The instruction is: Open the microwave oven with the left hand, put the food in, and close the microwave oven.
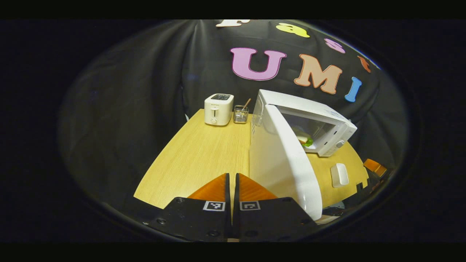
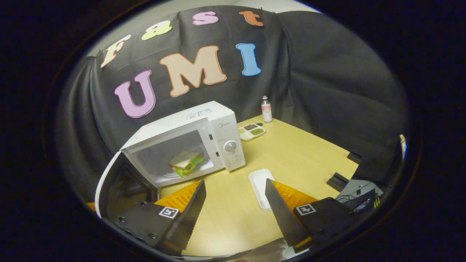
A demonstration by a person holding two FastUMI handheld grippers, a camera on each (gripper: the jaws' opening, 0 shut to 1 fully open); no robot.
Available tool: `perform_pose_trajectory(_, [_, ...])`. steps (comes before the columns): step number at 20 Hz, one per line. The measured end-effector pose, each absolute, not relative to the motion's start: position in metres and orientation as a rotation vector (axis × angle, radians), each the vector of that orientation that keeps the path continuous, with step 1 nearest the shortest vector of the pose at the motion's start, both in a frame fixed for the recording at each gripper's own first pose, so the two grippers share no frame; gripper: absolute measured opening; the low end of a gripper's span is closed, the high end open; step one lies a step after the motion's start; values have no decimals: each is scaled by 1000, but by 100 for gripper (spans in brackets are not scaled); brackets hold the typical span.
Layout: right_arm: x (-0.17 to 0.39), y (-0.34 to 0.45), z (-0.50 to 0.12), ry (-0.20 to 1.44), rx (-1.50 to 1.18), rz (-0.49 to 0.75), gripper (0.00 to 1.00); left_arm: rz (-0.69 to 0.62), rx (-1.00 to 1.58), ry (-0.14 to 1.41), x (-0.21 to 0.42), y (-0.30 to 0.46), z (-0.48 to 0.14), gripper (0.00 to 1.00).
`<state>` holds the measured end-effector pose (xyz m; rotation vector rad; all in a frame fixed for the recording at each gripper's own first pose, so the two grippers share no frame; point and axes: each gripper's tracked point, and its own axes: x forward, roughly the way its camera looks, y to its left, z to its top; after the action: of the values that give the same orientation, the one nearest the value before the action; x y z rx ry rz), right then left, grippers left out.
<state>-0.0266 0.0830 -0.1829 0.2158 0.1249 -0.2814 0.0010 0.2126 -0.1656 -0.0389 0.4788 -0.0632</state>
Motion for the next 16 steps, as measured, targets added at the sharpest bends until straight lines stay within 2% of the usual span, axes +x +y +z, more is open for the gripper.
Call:
perform_pose_trajectory(7, [-34, 44, -176, 124, 199, -295, 100, -82, 0, 502, 9, 179, -166, 1])
perform_pose_trajectory(16, [-11, -1, -165, 161, 179, -231, 100, -128, 32, 535, 16, 99, -172, 1])
